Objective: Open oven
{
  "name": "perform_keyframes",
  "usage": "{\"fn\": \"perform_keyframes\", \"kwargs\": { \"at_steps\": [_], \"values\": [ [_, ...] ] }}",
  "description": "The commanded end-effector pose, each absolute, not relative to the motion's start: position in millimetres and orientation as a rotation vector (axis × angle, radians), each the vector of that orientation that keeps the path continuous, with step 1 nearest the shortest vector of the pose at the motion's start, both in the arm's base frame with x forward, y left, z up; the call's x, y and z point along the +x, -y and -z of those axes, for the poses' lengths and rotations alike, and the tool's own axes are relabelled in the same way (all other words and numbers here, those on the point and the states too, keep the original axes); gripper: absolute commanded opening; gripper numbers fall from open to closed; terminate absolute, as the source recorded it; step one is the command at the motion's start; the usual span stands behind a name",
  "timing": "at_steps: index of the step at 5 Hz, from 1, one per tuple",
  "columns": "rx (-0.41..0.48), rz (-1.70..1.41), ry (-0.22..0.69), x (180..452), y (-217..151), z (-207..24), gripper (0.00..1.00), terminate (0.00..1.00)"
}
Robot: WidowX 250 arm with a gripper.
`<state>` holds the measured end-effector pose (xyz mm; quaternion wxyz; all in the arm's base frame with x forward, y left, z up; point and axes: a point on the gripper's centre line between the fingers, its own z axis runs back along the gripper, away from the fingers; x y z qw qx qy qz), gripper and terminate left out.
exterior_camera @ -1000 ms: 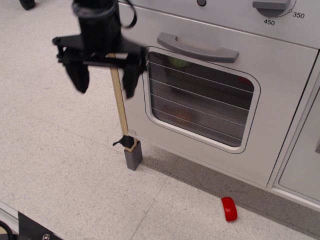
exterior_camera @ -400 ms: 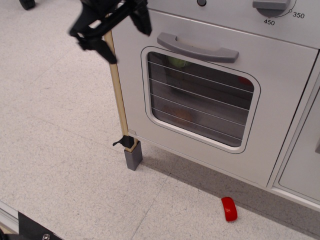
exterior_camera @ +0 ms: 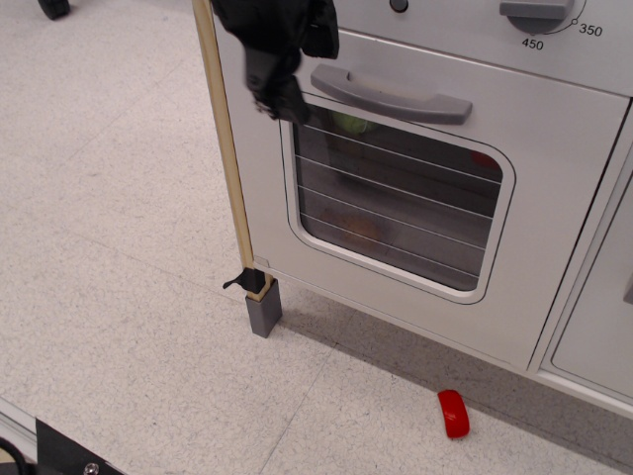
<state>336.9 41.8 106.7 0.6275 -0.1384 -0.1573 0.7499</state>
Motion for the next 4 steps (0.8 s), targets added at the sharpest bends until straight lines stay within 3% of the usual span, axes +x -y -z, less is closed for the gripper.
{"fn": "perform_keyframes", "kwargs": {
  "at_steps": [1,2,4],
  "values": [
    [-0.427,-1.834,0.415,366,-38,-104,1.00,0.00],
    [-0.435,-1.811,0.383,372,-32,-95,1.00,0.00],
    [-0.376,-1.785,0.318,355,-36,-75,1.00,0.00]
  ]
}}
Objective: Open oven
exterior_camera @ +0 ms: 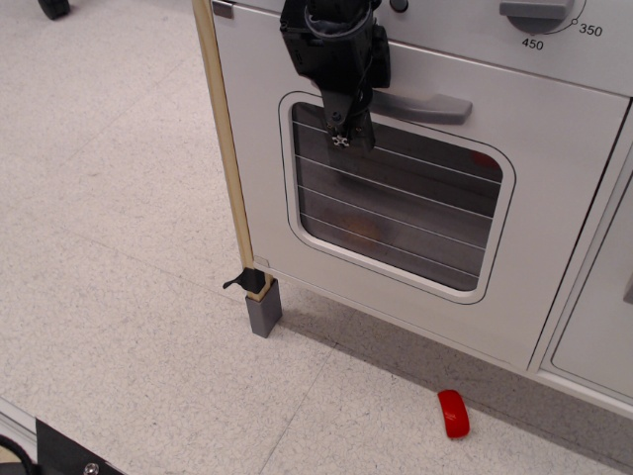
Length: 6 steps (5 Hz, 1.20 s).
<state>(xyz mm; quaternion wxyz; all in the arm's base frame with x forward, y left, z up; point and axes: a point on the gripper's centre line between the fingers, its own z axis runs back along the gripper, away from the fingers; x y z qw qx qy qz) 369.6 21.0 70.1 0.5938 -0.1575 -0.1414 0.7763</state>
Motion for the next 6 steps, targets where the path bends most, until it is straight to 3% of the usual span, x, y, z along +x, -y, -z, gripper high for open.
{"fn": "perform_keyframes", "kwargs": {
  "at_steps": [1,3,5,6],
  "values": [
    [-0.345,-1.749,0.308,339,-42,-64,1.00,0.00],
    [-0.300,-1.660,0.246,299,-59,-66,1.00,0.00],
    [-0.266,-1.591,0.265,277,-78,-79,1.00,0.00],
    [-0.250,-1.552,0.273,280,-61,-109,1.00,0.00]
  ]
}}
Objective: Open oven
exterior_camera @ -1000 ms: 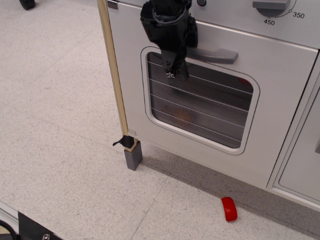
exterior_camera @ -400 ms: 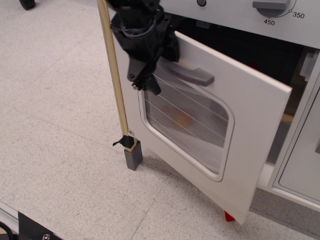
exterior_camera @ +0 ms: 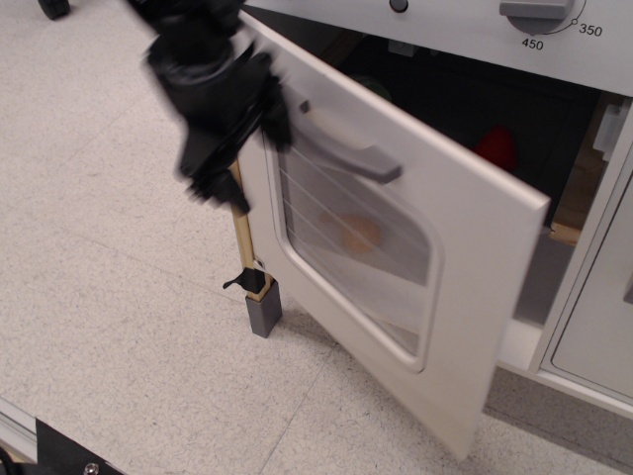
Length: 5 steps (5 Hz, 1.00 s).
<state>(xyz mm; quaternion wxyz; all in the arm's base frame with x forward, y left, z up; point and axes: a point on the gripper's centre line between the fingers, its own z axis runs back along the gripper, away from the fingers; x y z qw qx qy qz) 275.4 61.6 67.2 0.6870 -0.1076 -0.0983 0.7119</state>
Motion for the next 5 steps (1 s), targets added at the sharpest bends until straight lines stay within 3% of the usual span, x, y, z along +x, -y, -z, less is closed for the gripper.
{"fn": "perform_keyframes", "kwargs": {
  "at_steps": [1,2,3,4,5],
  "values": [
    [-0.288,-1.515,0.298,289,-31,-133,1.00,0.00],
    [-0.317,-1.470,0.281,308,3,-142,1.00,0.00],
    [-0.327,-1.462,0.185,326,30,-134,1.00,0.00],
    [-0.343,-1.463,0.169,337,52,-131,1.00,0.00],
    [-0.251,-1.463,0.076,330,58,-109,1.00,0.00]
  ]
}}
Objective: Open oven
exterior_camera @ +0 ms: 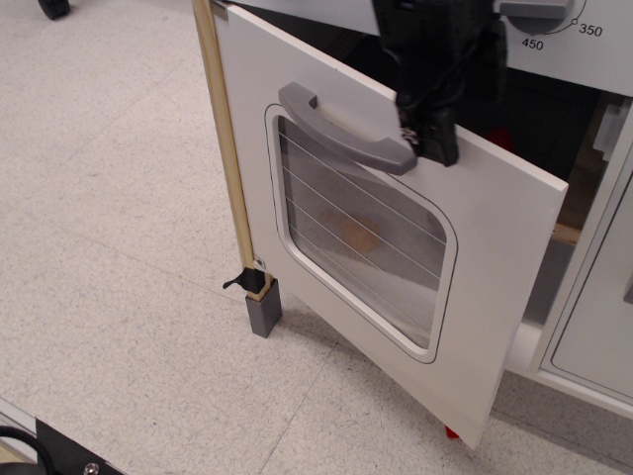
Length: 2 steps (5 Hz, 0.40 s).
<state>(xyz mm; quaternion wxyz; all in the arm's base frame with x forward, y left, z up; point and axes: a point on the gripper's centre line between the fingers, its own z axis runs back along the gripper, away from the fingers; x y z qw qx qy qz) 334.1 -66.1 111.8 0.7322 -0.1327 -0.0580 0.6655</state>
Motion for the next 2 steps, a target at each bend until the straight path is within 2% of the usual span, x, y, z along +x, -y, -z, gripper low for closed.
{"fn": "perform_keyframes", "kwargs": {
  "at_steps": [1,2],
  "values": [
    [-0.157,-1.438,0.017,307,50,-90,1.00,0.00],
    [-0.114,-1.404,0.005,288,34,-82,1.00,0.00]
  ]
}}
